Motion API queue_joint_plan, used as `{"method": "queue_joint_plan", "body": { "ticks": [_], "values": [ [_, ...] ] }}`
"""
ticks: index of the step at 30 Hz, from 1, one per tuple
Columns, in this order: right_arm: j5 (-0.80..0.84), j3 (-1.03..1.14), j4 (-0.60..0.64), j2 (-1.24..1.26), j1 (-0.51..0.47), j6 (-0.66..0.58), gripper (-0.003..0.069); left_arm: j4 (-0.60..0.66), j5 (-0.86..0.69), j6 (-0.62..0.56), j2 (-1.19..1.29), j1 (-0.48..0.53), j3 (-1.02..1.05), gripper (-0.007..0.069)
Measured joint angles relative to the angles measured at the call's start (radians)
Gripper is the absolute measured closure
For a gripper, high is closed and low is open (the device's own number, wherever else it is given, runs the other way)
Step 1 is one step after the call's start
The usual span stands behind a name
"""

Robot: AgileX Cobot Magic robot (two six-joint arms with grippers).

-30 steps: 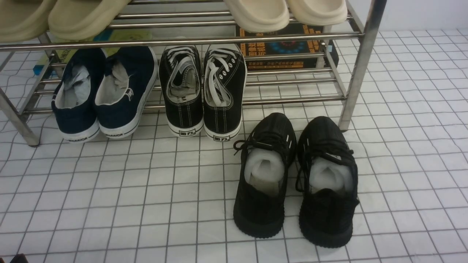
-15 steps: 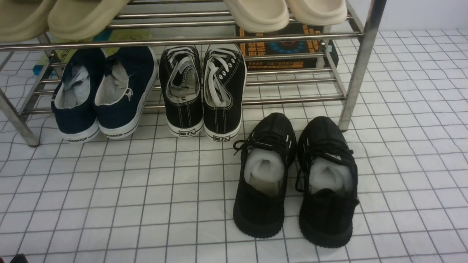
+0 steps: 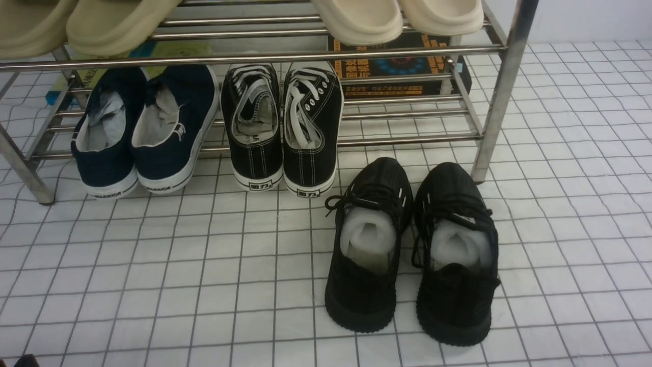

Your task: Take the shoes off the shelf with your hand from the white checkered tablecloth.

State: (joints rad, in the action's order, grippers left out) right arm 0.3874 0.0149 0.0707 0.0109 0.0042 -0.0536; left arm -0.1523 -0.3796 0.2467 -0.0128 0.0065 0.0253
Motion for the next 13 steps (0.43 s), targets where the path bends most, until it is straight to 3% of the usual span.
{"method": "queue_joint_plan", "body": {
  "ticks": [13],
  "values": [
    [0.0,0.0,0.001,0.0,0.0,0.0,0.0564,0.0,0.0,0.0,0.0,0.0,0.0,0.0385]
  ]
}}
